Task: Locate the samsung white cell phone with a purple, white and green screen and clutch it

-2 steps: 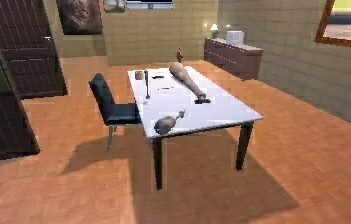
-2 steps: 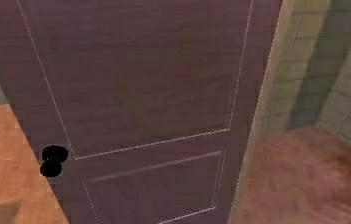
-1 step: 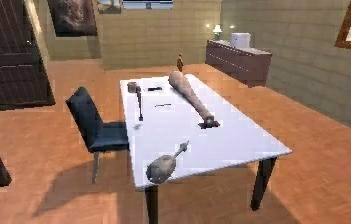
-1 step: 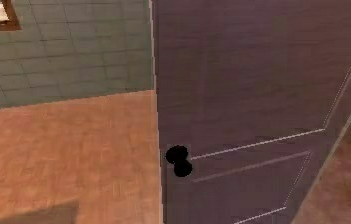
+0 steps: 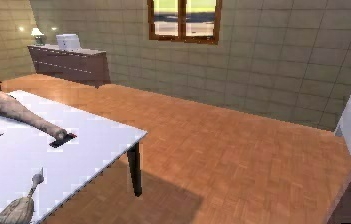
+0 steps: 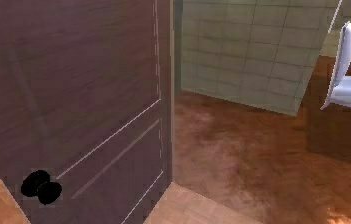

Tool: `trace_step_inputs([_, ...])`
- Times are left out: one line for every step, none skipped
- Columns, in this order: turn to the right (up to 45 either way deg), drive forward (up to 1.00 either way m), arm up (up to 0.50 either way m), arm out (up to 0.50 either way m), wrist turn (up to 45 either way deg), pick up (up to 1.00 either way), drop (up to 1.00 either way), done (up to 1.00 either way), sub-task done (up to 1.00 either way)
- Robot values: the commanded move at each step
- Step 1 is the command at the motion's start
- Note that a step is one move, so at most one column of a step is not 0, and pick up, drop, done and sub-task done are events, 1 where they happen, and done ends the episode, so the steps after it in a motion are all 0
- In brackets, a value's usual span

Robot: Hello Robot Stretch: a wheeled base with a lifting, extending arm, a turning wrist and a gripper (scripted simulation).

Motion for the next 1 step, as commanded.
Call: trace_step_inputs([3.0,0.00,0.00,0.00,0.0,0.00,0.00,0.00,0.00])
